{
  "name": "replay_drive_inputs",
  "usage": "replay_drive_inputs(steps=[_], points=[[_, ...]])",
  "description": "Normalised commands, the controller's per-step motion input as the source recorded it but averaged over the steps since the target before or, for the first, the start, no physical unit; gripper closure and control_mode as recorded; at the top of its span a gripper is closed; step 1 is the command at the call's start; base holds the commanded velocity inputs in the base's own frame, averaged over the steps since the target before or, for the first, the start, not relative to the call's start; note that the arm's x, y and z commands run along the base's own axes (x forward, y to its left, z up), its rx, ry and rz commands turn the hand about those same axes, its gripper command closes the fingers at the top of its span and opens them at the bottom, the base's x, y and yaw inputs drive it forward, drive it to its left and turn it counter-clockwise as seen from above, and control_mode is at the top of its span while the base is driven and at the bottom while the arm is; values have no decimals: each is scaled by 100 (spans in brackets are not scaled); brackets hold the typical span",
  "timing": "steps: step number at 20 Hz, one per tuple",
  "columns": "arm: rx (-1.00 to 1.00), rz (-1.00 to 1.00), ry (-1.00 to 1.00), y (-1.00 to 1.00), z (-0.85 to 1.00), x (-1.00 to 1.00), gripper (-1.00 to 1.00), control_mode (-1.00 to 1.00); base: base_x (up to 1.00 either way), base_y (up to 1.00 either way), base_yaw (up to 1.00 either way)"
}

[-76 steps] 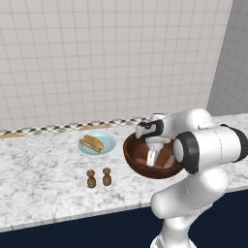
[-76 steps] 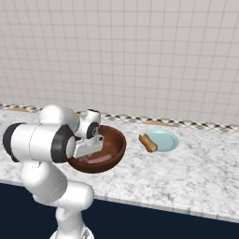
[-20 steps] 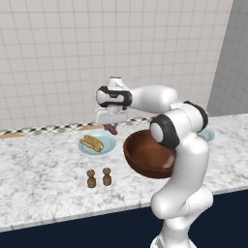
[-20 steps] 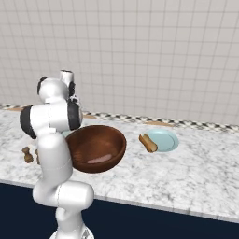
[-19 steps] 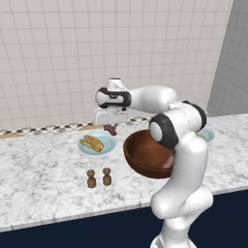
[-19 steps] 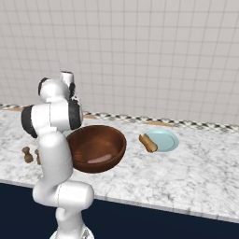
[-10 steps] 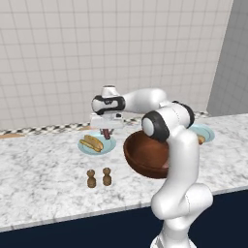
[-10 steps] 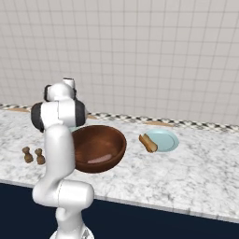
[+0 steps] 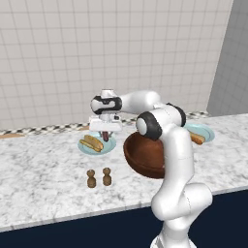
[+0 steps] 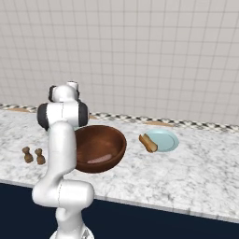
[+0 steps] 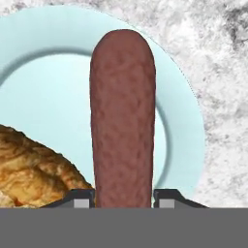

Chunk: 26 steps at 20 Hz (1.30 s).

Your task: Place one bun and one sausage from the bowl on each plate.

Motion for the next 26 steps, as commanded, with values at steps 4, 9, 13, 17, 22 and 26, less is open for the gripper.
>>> replay_drive_inputs(steps=[4,9,13,17,22,26], points=[[0,0,5,0,-8,0,-100,-100,0,0,0],[0,2,7,0,-1,-2,-100,-100,0,0,0],[-6,1,0,-2,80,-44,-100,-100,0,0,0],[-9,-2,1,-37,100,-89,-100,-100,0,0,0],[0,-29,1,-87,30,-100,-100,-100,0,0,0],[0,-27,7,-100,-3,-97,-100,-100,0,0,0]])
